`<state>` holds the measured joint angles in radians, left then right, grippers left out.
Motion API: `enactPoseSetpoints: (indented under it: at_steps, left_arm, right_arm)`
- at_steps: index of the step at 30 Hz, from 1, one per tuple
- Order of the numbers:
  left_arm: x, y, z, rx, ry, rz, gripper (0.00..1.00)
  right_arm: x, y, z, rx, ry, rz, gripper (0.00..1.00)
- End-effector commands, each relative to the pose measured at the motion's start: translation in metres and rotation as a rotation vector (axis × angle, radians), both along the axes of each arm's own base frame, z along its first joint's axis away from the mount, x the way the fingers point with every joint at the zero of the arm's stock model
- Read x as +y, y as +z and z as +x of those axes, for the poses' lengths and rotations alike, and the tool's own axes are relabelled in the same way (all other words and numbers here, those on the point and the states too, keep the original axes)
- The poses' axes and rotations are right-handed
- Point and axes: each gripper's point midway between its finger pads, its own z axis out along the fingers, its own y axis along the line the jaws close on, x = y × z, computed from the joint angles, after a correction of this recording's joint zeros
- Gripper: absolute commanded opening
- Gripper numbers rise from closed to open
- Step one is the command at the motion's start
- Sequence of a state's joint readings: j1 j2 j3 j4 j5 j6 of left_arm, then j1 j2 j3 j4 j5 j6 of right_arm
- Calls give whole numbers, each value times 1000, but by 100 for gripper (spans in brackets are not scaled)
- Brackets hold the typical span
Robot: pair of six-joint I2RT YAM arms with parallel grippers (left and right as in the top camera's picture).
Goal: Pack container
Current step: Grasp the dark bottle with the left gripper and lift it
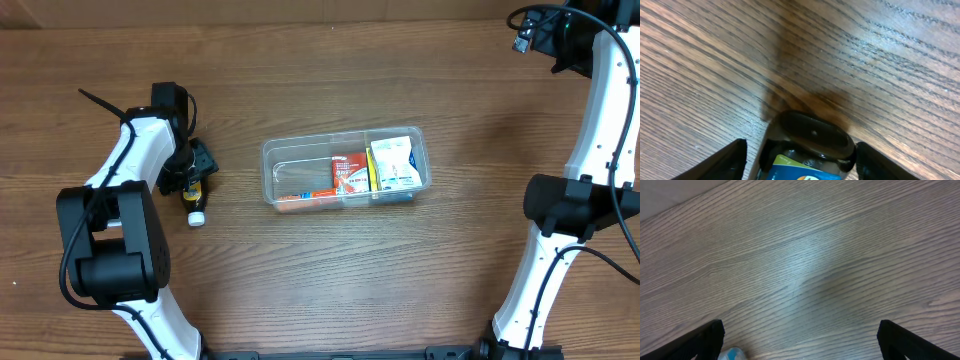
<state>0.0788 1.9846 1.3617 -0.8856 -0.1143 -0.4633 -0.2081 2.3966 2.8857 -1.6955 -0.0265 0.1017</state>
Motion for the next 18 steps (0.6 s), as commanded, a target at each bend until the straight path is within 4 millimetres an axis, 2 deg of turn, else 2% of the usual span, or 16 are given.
enactPoseSetpoints:
  at_steps: [1, 6, 9, 13, 17, 18]
  left_arm:
    - [4, -3, -1, 7, -22, 29, 76]
    - [1, -5, 5, -16, -24, 8, 80]
    - [-17, -10, 10, -44, -127, -88, 79]
    - [-21, -19, 2, -25, -192, -107, 79]
    - [-22, -25, -8, 6, -236, -108, 74]
    - [-22, -25, -7, 5, -237, -108, 69]
  right_arm:
    - [1, 14, 1, -41, -2, -7, 100]
    - [1, 14, 1, -41, -2, -7, 100]
    - [1, 14, 1, -41, -2, -7, 100]
    - [1, 14, 1, -41, -2, -7, 100]
    - [1, 14, 1, -41, -2, -7, 100]
    - [1, 14, 1, -41, -2, -7, 100]
